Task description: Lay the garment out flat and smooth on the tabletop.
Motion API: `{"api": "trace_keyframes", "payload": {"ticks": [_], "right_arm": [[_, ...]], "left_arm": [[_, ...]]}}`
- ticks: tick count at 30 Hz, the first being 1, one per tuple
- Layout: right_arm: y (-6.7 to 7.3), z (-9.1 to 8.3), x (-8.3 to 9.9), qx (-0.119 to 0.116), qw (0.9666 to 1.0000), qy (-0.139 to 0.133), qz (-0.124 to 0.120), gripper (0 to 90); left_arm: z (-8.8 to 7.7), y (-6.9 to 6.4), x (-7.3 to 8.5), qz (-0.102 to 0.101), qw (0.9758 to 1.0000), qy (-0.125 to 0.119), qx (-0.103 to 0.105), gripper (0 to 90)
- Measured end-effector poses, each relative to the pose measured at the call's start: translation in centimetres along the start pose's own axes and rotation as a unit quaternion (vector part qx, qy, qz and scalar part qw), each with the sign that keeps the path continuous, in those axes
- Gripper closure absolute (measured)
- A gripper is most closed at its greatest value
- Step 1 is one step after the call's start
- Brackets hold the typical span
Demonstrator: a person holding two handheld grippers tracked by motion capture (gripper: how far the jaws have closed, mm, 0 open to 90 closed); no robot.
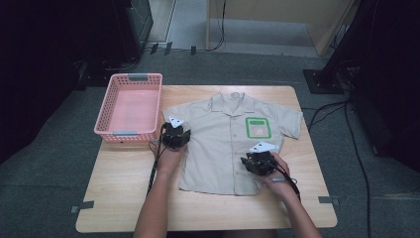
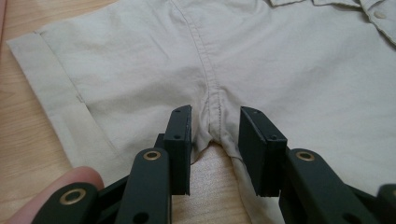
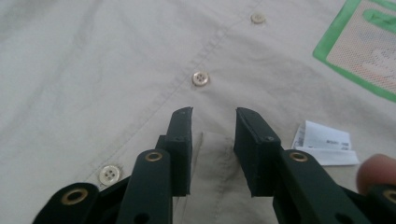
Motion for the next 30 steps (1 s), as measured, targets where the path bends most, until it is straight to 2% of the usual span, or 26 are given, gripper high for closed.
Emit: {"api": "trace_keyframes", "payload": {"ticks": [2, 5, 7, 9, 14, 21, 27, 30], "right_arm": [[0.0, 0.3, 0.3, 0.009, 0.9999, 0.004, -0.004, 73.5], [0.0, 0.4, 0.4, 0.024, 0.9997, -0.004, 0.005, 81.0], [0.0, 0.4, 0.4, 0.041, 0.9992, -0.005, -0.001, 84.9], [0.1, 0.3, 0.3, 0.045, 0.9989, -0.01, -0.001, 89.0], [-0.7, -0.8, 0.3, 0.063, 0.9976, -0.023, 0.017, 89.6], [-3.1, -3.8, 1.6, 0.09, 0.9939, -0.039, 0.051, 89.6], [-4.8, -6.6, 3.8, 0.118, 0.9894, -0.041, 0.074, 89.6], [-5.3, -7.8, 5.2, 0.126, 0.9875, -0.039, 0.087, 89.5]], "left_arm": [[0.0, 0.0, 0.0, 0.001, 1.0, 0.0, -0.001, 65.5], [0.0, 0.0, 0.0, 0.002, 1.0, 0.0, -0.002, 65.5], [0.0, 0.1, 0.0, -0.002, 1.0, 0.0, -0.003, 65.5], [0.0, 0.1, 0.0, -0.001, 1.0, 0.0, -0.005, 65.4], [0.0, 0.1, 0.0, -0.001, 1.0, 0.0, -0.005, 65.5], [0.0, 0.1, 0.0, -0.001, 1.0, 0.0, -0.006, 65.5], [0.0, 0.1, 0.0, 0.0, 1.0, 0.0, -0.007, 65.5], [0.0, 0.1, 0.0, 0.0, 1.0, 0.0, -0.008, 65.5]]}}
Point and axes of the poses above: each handheld gripper's, and its own axes: z roughly forward along the jaws, x roughly out of its underside, y roughly to its left, the point moved 8 cm from there along z, roughly forward along the jaws, and after that the axes turned 3 degrees about x, right-handed, at the moved point
